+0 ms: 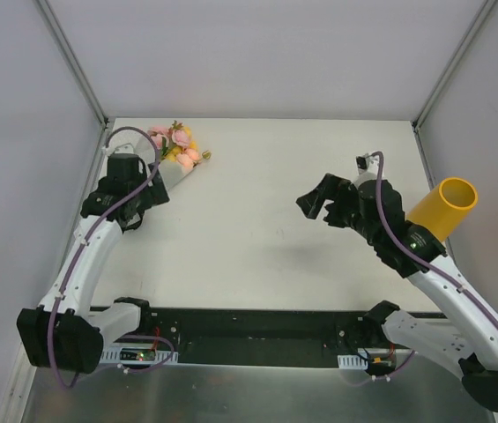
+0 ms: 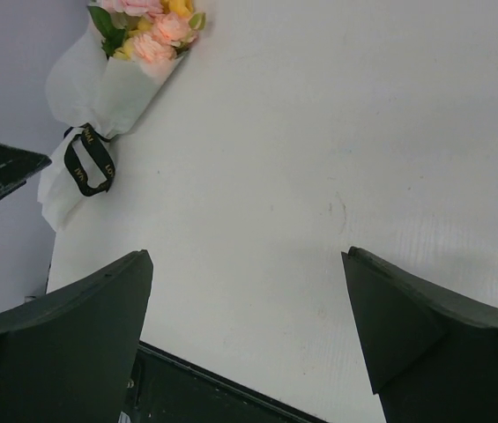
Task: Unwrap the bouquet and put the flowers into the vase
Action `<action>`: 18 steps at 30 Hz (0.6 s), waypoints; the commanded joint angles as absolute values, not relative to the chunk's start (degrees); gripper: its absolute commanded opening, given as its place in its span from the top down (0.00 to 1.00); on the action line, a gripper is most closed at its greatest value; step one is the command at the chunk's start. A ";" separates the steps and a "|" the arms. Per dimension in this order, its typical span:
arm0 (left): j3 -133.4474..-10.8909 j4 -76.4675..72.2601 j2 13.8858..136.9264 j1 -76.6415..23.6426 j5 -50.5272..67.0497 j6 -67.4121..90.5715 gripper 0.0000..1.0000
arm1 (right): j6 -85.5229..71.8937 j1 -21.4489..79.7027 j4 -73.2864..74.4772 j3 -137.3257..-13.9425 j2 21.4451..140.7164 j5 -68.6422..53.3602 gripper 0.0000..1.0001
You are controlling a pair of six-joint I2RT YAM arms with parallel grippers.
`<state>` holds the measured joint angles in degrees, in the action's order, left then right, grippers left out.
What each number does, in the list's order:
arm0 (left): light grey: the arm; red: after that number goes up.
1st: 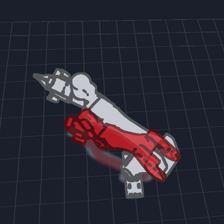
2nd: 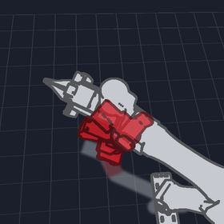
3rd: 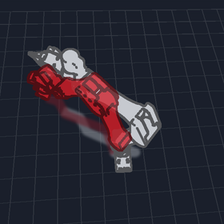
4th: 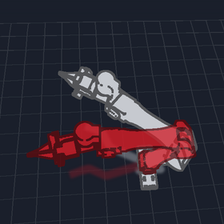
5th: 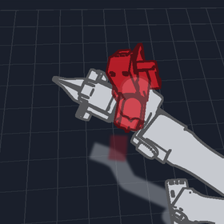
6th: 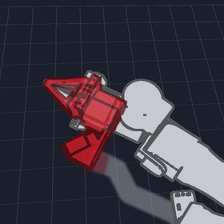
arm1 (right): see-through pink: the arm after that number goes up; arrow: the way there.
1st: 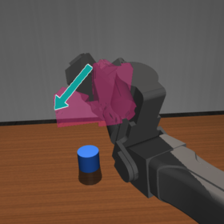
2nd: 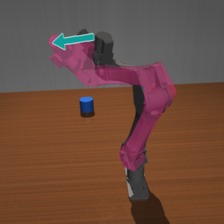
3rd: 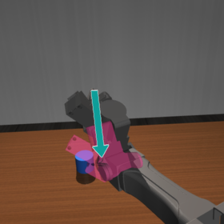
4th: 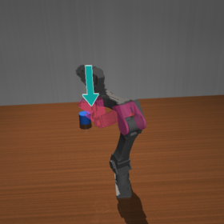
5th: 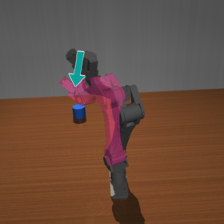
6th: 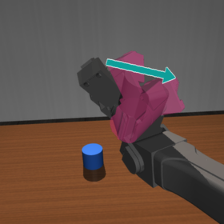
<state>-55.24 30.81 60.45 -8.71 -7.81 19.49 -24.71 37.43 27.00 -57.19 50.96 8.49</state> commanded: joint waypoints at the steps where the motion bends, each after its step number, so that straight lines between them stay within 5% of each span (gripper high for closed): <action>1: -61.95 30.94 65.11 -1.85 -18.01 16.89 0.10 | -20.22 37.71 18.47 -55.20 46.15 3.88 0.00; 14: -82.69 30.76 92.62 3.25 -1.06 4.49 0.16 | -18.28 37.71 13.71 -50.01 40.87 1.32 0.01; 18: -84.46 30.94 96.59 3.25 -0.62 3.16 0.27 | -18.28 37.71 14.06 -50.62 40.26 1.14 0.00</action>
